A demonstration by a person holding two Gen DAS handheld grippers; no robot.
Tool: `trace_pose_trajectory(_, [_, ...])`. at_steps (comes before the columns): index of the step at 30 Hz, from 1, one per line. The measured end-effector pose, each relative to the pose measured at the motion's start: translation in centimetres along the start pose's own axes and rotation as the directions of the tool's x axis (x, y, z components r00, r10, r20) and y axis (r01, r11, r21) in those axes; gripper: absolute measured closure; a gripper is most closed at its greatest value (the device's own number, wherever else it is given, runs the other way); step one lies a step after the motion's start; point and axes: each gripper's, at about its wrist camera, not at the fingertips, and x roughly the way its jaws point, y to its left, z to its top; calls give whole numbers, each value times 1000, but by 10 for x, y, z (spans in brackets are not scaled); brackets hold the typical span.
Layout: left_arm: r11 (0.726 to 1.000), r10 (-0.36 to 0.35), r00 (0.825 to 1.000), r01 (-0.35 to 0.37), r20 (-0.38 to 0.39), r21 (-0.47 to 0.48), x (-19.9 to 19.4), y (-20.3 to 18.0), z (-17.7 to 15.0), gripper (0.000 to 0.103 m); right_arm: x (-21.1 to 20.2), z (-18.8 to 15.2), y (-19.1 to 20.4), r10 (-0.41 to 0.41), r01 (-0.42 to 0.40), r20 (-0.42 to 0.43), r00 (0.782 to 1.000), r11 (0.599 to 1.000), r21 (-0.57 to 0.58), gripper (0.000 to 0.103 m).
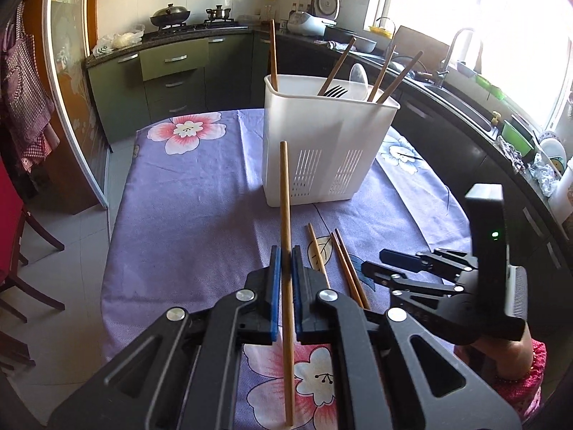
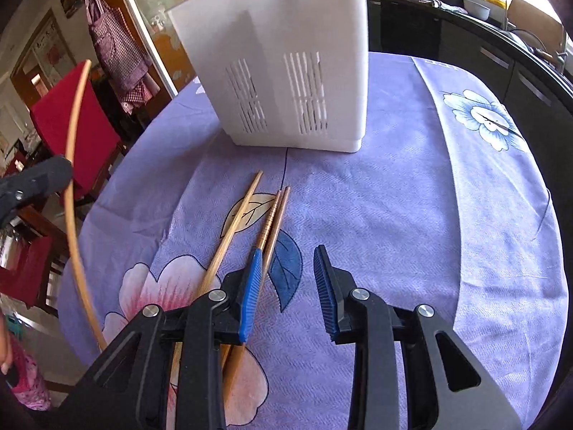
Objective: Organize utensils
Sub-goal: 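Lower the right gripper onto another wooden chopstick and close it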
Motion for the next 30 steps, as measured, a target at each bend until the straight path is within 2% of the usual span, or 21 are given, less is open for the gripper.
trace_pose_trajectory(11, [999,-34,999,34,21,4,-12,2,-3,97,20,0,19,-109,108,-17,994,993,-54,73])
trace_pose_trajectory(27, [999,-42,999,42,6,6,-8,3,-4,97,23,3,25,-125,120,-47,991,988,-100,73])
trace_pose_trajectory(30, [999,-42,999,42,8,7,-9,2,-3,97,27,7,28,-115,109,-47,992,988,-106,77])
